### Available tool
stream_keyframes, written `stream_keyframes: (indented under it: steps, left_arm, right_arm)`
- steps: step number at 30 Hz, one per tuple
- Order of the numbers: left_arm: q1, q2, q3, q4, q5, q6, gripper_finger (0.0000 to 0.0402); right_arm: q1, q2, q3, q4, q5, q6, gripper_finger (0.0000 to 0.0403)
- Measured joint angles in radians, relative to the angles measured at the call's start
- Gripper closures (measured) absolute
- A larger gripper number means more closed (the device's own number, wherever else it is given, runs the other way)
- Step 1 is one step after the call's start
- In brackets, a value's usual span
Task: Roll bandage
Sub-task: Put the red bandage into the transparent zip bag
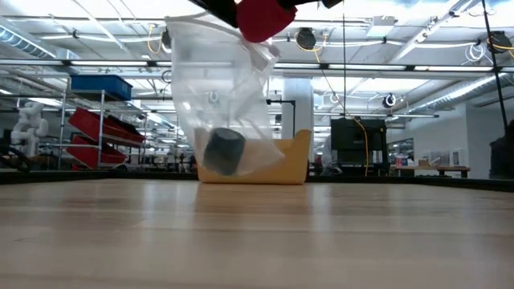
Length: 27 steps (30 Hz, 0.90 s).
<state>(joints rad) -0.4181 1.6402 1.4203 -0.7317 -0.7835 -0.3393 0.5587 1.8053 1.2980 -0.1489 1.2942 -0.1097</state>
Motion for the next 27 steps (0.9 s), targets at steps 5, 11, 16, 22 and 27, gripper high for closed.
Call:
stream_keyframes:
  steps: [5,11,16,22,27]
  left_arm:
    - [-0.003,0.0,0.003,0.022,-0.005,0.013,0.0401]
    - [-0.001,0.0,0.003,0.021,-0.007,0.011,0.0401]
    - [-0.001,0.0,0.003,0.02,-0.038,0.022,0.0401]
    - [0.036,0.0,0.003,0.055,-0.029,0.06,0.0401]
    - [0.037,0.0,0.003,0.068,-0.013,0.085,0.0401]
  right_arm:
    - [-0.001,0.0,0.0,0.009,-0.015,0.001,0.0364]
    - [-0.001,0.0,0.0,0.051,-0.017,-0.03,0.0364]
    - [-0.002,0.0,0.0,0.042,-0.043,-0.031,0.0364]
    - [-0.001,0.0,0.0,0.078,-0.066,-0.054,0.0364]
    - [-0.001,0.0,0.0,0.062,-0.069,-0.064,0.0364]
